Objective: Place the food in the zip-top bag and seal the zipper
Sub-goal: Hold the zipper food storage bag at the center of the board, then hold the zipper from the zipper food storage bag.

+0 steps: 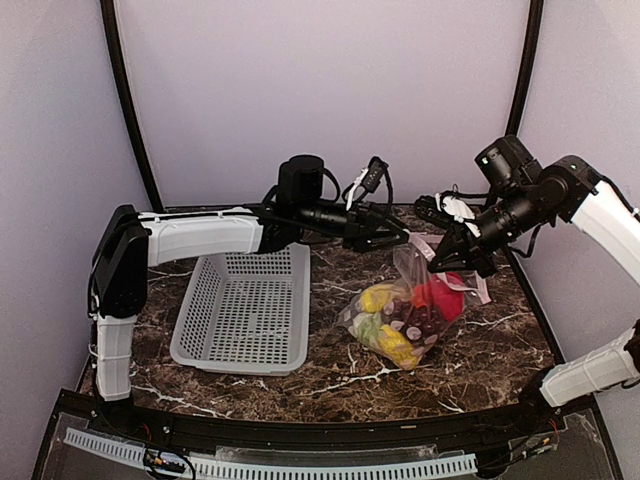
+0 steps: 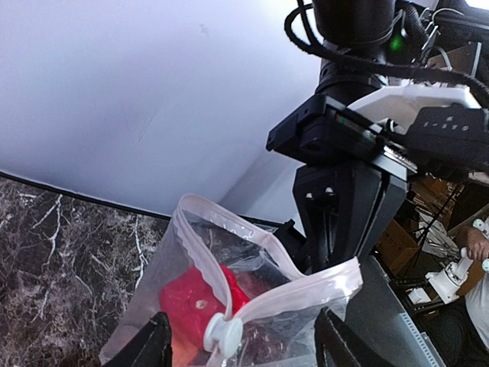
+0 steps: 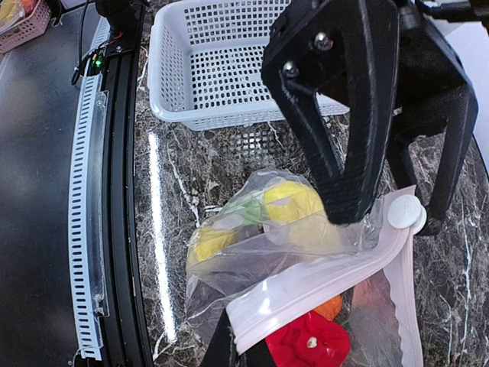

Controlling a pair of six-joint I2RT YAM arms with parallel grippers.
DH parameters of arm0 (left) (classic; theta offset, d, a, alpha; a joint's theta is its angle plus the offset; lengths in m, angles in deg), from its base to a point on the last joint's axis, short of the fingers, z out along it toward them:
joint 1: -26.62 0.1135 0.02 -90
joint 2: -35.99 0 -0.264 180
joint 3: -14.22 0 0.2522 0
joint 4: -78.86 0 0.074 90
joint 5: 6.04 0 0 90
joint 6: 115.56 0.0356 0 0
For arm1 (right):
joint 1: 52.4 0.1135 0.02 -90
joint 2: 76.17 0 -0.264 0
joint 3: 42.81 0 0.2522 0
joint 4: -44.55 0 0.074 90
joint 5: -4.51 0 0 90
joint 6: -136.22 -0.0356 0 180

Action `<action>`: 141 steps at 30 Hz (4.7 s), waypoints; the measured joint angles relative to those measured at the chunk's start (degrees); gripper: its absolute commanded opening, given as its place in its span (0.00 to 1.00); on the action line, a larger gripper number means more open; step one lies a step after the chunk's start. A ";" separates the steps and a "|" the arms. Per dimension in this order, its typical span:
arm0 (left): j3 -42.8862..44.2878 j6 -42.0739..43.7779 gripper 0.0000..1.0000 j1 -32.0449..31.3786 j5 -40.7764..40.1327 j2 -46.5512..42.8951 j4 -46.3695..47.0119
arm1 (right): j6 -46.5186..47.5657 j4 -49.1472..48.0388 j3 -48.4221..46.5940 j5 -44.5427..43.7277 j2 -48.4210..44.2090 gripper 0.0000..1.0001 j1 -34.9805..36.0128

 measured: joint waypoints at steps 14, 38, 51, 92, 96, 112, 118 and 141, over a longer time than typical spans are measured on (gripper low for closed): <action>0.00 -2.38 0.44 -0.59 -3.67 1.22 -1.66 | -0.15 0.00 -0.22 0.00 0.09 0.00 0.00; -1.25 -5.01 0.26 -0.61 1.07 2.19 1.88 | -0.35 0.00 -1.29 -1.03 0.85 0.00 0.00; -1.64 -5.86 0.01 -0.20 1.40 2.80 3.61 | -0.37 0.00 -1.29 -1.90 0.85 0.00 0.00; 10.43 37.77 0.01 -6.97 -30.42 -9.60 -46.29 | -1.18 0.39 -23.04 12.28 16.59 0.40 -3.08; 10.40 37.88 0.01 -7.06 -32.00 -9.70 -46.18 | -0.55 0.68 -22.67 13.11 16.50 0.42 -2.67; 6.19 37.92 0.01 -7.17 -33.27 -11.98 -42.34 | -0.79 -0.96 -17.22 11.50 15.17 0.38 -2.56; 5.49 37.90 0.01 -7.17 -32.54 -12.44 -41.86 | -1.22 -2.75 -16.61 11.41 15.08 0.31 -2.05; 1.14 37.11 0.01 -7.39 -32.48 -14.21 -37.86 | -1.18 -3.96 -15.06 10.62 14.53 0.00 -0.81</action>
